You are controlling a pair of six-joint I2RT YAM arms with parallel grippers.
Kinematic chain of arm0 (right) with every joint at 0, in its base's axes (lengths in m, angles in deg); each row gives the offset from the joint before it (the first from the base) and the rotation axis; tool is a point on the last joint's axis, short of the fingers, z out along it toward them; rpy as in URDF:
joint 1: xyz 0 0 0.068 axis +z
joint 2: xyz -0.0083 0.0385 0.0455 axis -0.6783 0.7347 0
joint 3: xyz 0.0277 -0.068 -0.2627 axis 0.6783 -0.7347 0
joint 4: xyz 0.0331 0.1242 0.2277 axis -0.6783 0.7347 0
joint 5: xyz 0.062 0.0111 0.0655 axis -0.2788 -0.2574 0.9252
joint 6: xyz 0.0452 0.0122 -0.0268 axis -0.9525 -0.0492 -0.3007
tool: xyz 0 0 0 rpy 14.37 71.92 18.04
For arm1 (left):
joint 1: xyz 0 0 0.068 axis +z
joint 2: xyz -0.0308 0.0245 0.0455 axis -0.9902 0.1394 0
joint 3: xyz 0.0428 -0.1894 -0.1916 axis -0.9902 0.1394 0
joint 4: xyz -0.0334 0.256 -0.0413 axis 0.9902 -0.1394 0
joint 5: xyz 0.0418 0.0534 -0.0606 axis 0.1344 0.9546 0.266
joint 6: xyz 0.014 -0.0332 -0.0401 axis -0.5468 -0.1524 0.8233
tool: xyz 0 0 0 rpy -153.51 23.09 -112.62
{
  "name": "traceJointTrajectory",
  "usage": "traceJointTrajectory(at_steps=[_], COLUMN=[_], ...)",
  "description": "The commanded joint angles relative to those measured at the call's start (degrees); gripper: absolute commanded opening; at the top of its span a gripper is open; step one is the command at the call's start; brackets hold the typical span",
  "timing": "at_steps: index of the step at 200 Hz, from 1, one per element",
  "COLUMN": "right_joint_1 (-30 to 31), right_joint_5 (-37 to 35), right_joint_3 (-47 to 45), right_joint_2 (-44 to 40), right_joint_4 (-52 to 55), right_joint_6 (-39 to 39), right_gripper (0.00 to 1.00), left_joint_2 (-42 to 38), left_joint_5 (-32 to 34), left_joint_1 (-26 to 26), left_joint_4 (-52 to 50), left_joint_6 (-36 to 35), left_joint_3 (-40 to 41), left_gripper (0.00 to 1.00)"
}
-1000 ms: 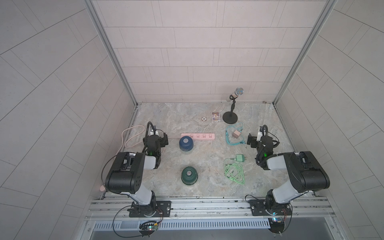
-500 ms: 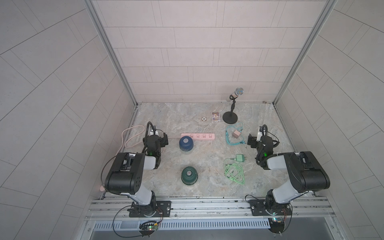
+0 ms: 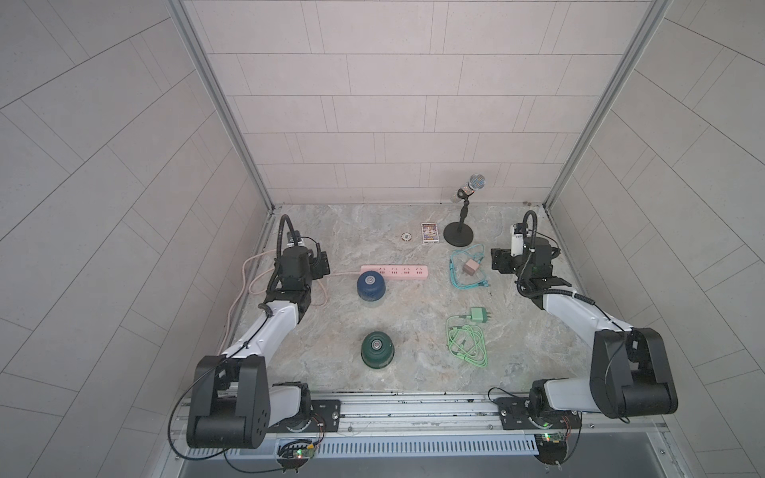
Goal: Charge the cordless meat grinders
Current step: Pick up the plug from the center of the board.
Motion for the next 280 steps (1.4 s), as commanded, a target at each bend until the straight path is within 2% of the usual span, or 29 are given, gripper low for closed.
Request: traceJointTrajectory(at_steps=[1,41,67,101,128,157,244,280], right_joint_1=[1.75,5.14,9.43,14.35,15.37,15.42,15.24,15.07], right_joint_5=[3.66,3.24,-3.22,-11.41,-14.80,-18.17,-14.29,-14.39], right_joint_3=[4.80,14.22,18.80,28.66,29.41,29.55,33.79,35.22], right_joint_2=[2.14,9.14,14.15,23.33,26.35,27.89,34.54,36.72], right_joint_4=[12.59,22.27,26.61,38.40,39.06,39.87,36.75,37.24], right_joint_6=[-3.61,-13.83,-19.77,-24.96,-31.03,-33.82,-37.35,-37.36], right_gripper=[0.86,0.86,0.84,0.83,0.83,0.82,0.81,0.73], left_joint_2=[-1.38,-2.58,-3.37,-4.21,-4.91,-5.61,-6.10,-5.95], left_joint_5=[-5.32,-7.09,-7.61,-8.26,-8.77,-8.70,-10.02,-9.76], left_joint_1=[-0.70,-2.98,-3.54,-4.26,-4.38,-4.42,-4.52,-4.51], left_joint_4=[-8.78,-10.41,-10.98,-12.06,-12.34,-12.78,-13.02,-12.81], left_joint_6=[5.22,6.03,6.60,6.97,6.97,6.91,6.69,6.49], left_joint_3=[-2.41,-3.95,-3.67,-3.63,-3.34,-3.25,-3.05,-3.13], left_gripper=[1.00,1.00,1.00,1.00,1.00,1.00,1.00,1.00])
